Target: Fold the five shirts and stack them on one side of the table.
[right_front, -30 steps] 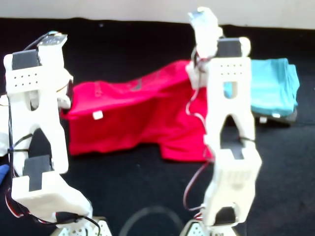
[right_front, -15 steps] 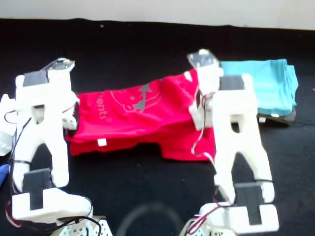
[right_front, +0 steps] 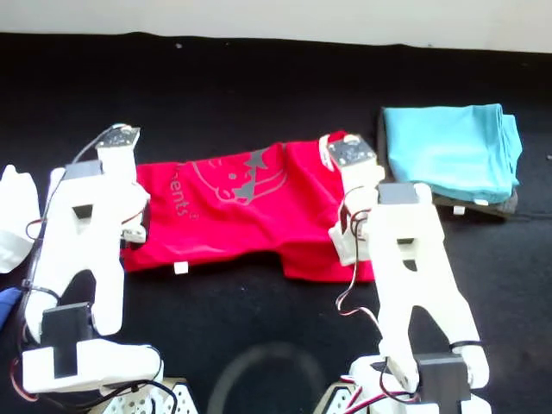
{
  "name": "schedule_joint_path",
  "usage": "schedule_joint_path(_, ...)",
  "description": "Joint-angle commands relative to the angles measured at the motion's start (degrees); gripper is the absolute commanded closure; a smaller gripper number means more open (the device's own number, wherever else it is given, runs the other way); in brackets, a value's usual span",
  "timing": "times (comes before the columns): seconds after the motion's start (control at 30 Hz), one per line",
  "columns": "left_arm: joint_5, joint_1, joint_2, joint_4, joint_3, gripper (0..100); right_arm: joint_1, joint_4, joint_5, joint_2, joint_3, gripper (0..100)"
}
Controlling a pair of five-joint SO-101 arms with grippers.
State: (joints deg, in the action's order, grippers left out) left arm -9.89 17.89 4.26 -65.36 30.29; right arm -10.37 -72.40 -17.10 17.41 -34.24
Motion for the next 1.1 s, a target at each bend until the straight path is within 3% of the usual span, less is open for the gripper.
schedule_joint_path(0.0,-0.35,-1.10,2.51,3.96,1.10,99,-0.04,1.10,-0.70,0.13,-0.13,99.3)
schedule_joint_path(0.1,-0.35,-0.92,2.51,3.16,0.92,98,-0.04,0.40,-0.70,0.57,0.31,98.5)
schedule_joint_path(0.3,-0.35,1.71,3.12,2.02,-1.19,88,-0.40,-2.86,-0.79,0.66,0.48,82.4)
schedule_joint_path(0.43,-0.35,4.62,3.12,-2.37,-8.04,87,-0.13,-5.23,-0.70,0.75,3.91,82.2)
schedule_joint_path(0.63,-0.26,5.23,2.59,-10.73,-23.52,91,-0.13,-12.00,-0.35,0.22,22.20,84.8)
schedule_joint_path(0.67,-0.09,4.97,2.51,-10.64,-25.10,98,-0.22,-11.03,-0.35,-0.04,25.19,89.9)
schedule_joint_path(0.73,0.00,2.68,2.15,-9.49,-26.51,97,-0.92,-6.02,-0.26,-0.66,28.18,99.8)
schedule_joint_path(0.9,0.09,-4.26,-4.35,-4.48,-26.95,99,-2.33,6.64,-0.35,-9.71,28.70,99.1)
schedule_joint_path(1.07,0.09,-4.97,-14.90,3.69,-27.47,99,-2.33,17.71,-0.35,-21.14,28.79,99.1)
